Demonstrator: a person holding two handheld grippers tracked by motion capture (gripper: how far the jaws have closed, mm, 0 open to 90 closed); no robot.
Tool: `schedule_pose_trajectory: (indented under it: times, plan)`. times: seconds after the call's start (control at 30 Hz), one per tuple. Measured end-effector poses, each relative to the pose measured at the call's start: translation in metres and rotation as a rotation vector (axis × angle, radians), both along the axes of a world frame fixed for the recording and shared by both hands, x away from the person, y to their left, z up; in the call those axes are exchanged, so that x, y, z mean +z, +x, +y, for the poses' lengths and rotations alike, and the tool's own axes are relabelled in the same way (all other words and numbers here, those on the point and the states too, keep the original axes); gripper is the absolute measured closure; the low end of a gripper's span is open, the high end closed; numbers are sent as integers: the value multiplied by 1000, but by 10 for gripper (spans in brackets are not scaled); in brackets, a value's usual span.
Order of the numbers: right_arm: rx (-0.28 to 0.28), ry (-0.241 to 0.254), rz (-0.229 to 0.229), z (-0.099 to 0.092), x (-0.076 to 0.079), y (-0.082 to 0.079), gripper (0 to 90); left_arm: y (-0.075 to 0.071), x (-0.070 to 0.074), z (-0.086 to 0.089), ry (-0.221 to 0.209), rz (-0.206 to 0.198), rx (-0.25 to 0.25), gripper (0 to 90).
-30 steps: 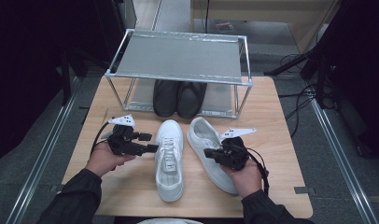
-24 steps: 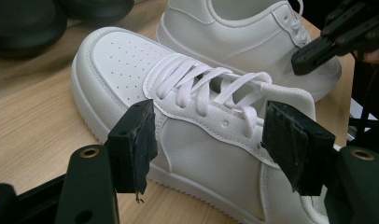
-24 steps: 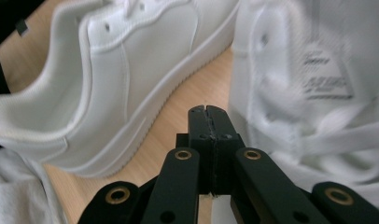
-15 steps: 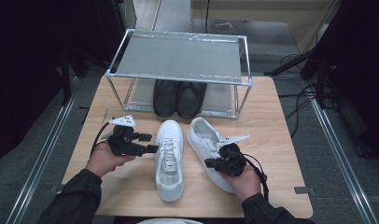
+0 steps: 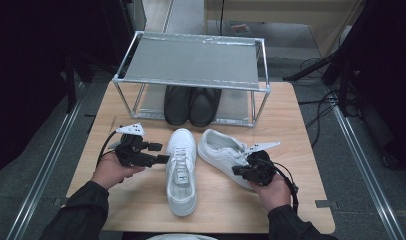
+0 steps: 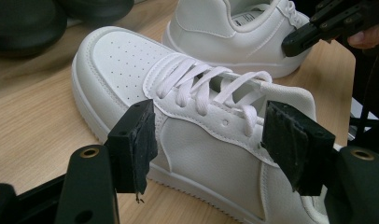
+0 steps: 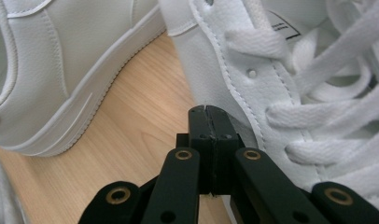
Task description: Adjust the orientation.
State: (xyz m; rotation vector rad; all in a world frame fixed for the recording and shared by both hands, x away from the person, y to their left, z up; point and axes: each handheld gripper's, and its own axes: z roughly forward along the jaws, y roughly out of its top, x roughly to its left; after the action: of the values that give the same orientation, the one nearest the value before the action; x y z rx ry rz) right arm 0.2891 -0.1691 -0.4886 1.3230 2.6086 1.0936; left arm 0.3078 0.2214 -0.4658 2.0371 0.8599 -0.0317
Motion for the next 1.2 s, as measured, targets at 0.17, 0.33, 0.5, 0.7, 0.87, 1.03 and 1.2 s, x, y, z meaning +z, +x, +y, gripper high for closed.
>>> schedule_pose_trajectory:
  times: [0.17, 0.33, 0.5, 0.7, 0.87, 1.03, 1.2]
  plan:
    - [-24, -5, -7, -7, 0, 4, 900, 0, 0, 2, 4, -1, -1, 354]
    - [-66, 21, 5, -13, 5, 6, 900, 0, 0, 1, 5, -3, 2, 354]
    - [-49, 97, -68, -2, 25, 6, 900, 0, -1, 1, 8, 0, -1, 354]
    - [-32, 130, -101, 17, 35, 19, 900, -6, -1, 2, 14, -2, 5, 354]
    - [-21, 126, -108, 35, 35, 31, 900, -11, -2, 6, 14, 3, 23, 354]
    - [-33, 89, -104, 50, 27, 47, 900, -17, -3, 13, 16, 4, 46, 354]
    - [-16, 52, -93, 63, 18, 51, 900, -22, -4, 18, 15, 7, 62, 354]
